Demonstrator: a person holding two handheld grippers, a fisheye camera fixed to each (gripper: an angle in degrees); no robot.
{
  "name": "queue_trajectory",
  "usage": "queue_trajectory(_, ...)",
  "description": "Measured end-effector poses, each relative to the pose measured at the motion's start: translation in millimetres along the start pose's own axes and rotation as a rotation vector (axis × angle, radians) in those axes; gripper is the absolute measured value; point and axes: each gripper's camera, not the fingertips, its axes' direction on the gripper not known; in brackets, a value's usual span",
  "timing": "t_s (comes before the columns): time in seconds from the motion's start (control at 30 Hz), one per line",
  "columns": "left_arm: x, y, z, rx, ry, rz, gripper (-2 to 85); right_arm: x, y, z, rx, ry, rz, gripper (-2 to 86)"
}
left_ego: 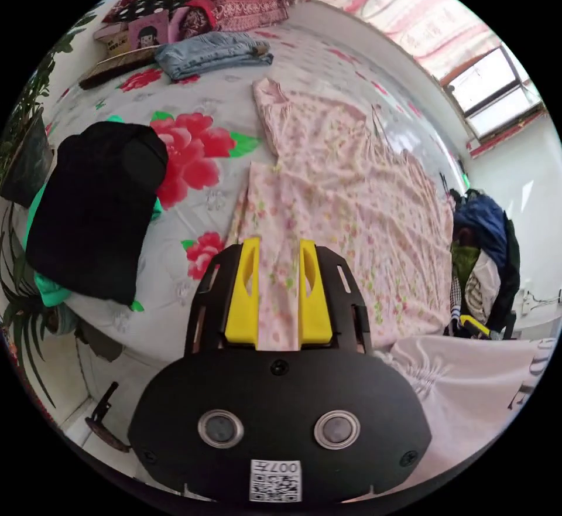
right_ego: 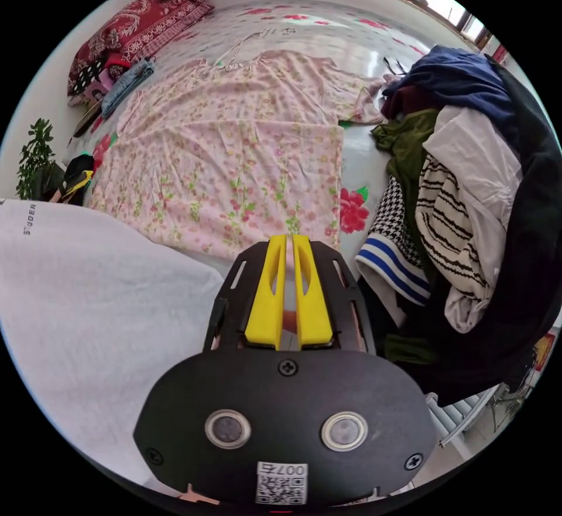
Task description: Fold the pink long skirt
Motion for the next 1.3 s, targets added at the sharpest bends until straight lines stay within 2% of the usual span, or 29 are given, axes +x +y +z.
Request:
queue_trajectory(0.1,-2.3,-56.7,14.9,0.088,-0.036,0.018,12.0,-20.5,-13.4,-10.0,0.043,-0.072,-0.005,-0.2)
queue_trajectory(0.23,-16.4,-117.1,44.9,0.143,-0.01,-0.067,13.5,-43.0,-17.4,-15.1,0.051,-0.119,-0.009,-0.2)
queue_trajectory(0.33,-20.4,-135.3,74.3,0.069,-0.017,-0.084,14.0,-50.4,-17.4,-18.4,0.058,-0.147,0.027,-0.2)
queue_trajectory(0.43,-24.5,-130.7,101.5,-0.037,-0.085,-0.107,11.0,-50.3,-19.3,-18.9,0.048,-0.162,0.057,-0.2)
queue_trajectory(0.5,-28.5,-120.5,96.2,0.011,-0.171,-0.142,5.0,-47.8,-23.3,-18.8,0.037,-0.163,0.073,-0.3)
queue_trajectory(0.53,-32.3,-114.8,91.5,0.033,-0.153,-0.152,0.7,-47.2,-24.6,-18.8,0.034,-0.161,0.077,-0.3)
queue_trajectory(0.77,-47.3,-86.6,51.9,0.217,0.016,-0.211,-0.9,-47.0,-48.4,-9.1,0.0,-0.208,0.049,-0.3)
queue_trajectory(0.87,-17.9,-83.9,42.6,0.263,0.068,-0.067,-1.0,-52.2,-59.4,-4.7,-0.012,-0.233,0.026,-0.3)
queue_trajectory(0.97,27.6,-75.7,48.1,0.248,0.068,0.225,-1.0,-60.2,-66.5,-4.8,-0.014,-0.241,-0.009,-0.3)
queue_trajectory(1.03,66.0,-58.2,70.2,0.146,-0.019,0.527,-1.0,-64.1,-68.0,-4.1,-0.023,-0.244,-0.031,-0.3)
queue_trajectory(1.1,72.5,-46.6,86.3,0.096,-0.15,0.576,-1.0,-66.0,-68.4,-0.9,-0.043,-0.256,-0.046,-0.3)
queue_trajectory(1.17,51.6,-48.9,88.3,0.086,-0.135,0.463,-1.0,-65.4,-67.4,0.9,-0.051,-0.262,-0.043,-0.2)
queue_trajectory(1.23,-4.8,-61.0,77.7,0.118,0.021,0.173,-0.9,-64.4,-66.4,1.8,-0.056,-0.275,-0.041,-0.2)
queue_trajectory(1.3,-47.4,-65.5,67.5,0.167,0.035,-0.028,-0.9,-63.0,-66.6,2.0,-0.049,-0.266,-0.044,-0.2)
